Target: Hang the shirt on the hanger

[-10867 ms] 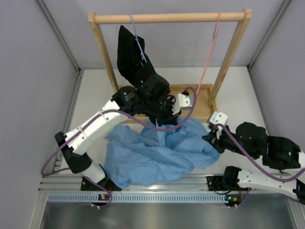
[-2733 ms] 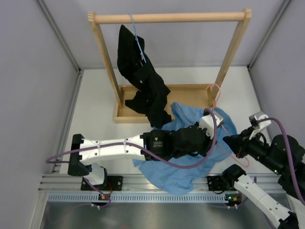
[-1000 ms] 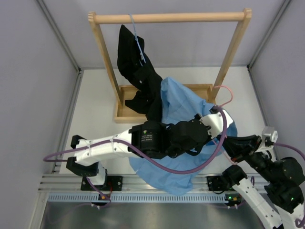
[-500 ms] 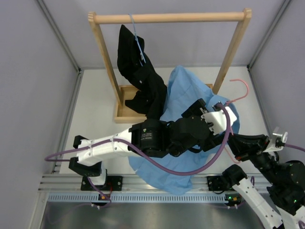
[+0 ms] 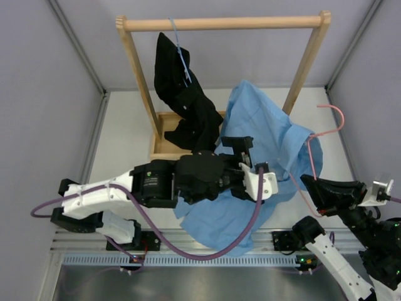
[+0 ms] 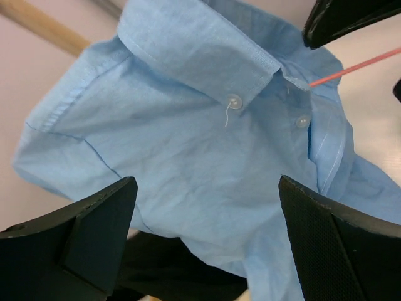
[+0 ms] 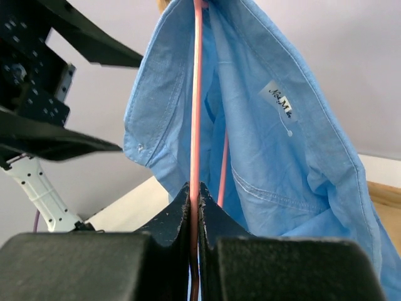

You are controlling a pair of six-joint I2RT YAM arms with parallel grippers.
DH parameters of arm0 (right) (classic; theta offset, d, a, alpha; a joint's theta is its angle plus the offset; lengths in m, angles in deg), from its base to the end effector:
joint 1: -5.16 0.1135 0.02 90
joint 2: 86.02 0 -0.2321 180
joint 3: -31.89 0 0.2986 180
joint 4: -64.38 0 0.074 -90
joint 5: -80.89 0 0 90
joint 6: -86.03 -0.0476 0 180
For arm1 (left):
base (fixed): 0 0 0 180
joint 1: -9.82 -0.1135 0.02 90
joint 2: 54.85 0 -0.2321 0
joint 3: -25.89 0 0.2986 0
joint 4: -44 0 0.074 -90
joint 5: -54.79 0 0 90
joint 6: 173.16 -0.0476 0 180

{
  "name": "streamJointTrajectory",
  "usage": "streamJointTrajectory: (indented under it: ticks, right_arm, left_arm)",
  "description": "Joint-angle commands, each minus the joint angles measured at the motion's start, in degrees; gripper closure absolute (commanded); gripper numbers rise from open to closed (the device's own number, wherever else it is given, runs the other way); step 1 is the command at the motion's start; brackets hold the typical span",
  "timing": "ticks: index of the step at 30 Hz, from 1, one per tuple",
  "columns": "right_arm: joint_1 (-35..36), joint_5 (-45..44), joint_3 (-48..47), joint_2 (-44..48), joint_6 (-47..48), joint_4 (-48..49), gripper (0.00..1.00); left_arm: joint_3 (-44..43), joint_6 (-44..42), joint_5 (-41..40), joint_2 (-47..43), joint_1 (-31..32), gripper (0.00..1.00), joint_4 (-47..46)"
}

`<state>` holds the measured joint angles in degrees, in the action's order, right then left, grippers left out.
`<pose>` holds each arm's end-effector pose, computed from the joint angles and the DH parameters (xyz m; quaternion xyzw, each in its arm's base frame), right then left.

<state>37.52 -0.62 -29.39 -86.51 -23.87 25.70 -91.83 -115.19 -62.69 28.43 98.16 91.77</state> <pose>0.0349 0.0305 0.4217 -0.1215 0.5469 0.4015 0.7245 0.0322 -0.3514 0.4861 0.5878 0.5067 -0.1200 0.6191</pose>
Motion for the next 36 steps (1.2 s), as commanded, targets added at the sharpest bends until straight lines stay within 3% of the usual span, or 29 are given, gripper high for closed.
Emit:
streamJointTrajectory:
  ticks: [1,3,5,7,16,18,23,36]
  right_arm:
    - [0.2,0.6,-2.8,7.1,1.8,1.0,1.0]
    - [0.2,1.2,-2.9,7.2,2.2,-0.1,1.0]
    - [0.2,2.7,-3.0,7.1,2.8,-1.3,1.0]
    - [0.2,3.6,-3.0,7.1,3.0,-1.9,1.0]
    - [0.2,11.3,-3.1,7.2,5.7,-4.5,1.0]
    - [0.2,11.2,-3.6,7.2,6.1,-5.4,1.0]
    - [0.2,14.8,-4.4,7.1,7.9,-5.9,1.0]
    - [0.2,22.2,-6.7,7.0,11.0,-9.5,1.0]
  left_arm:
    - [0.3,-12.4,16.4,-4.9,-4.0,0.02,-8.6]
    - [-2.4,-12.2,27.8,-4.4,-7.7,0.02,-4.2]
    - [-7.7,-12.1,33.1,-2.1,-9.1,0.02,-1.1]
    - [-12.8,-12.2,33.7,0.9,-9.6,0.02,2.3]
    - [-19.3,-11.2,34.9,7.1,-14.6,0.03,6.3]
    - [-22.1,-10.9,36.6,8.9,-14.9,0.07,11.3]
    - [-22.5,-9.3,37.9,10.1,-15.8,0.41,15.1]
    - [-22.2,-5.2,54.5,9.8,-16.1,0.41,23.0]
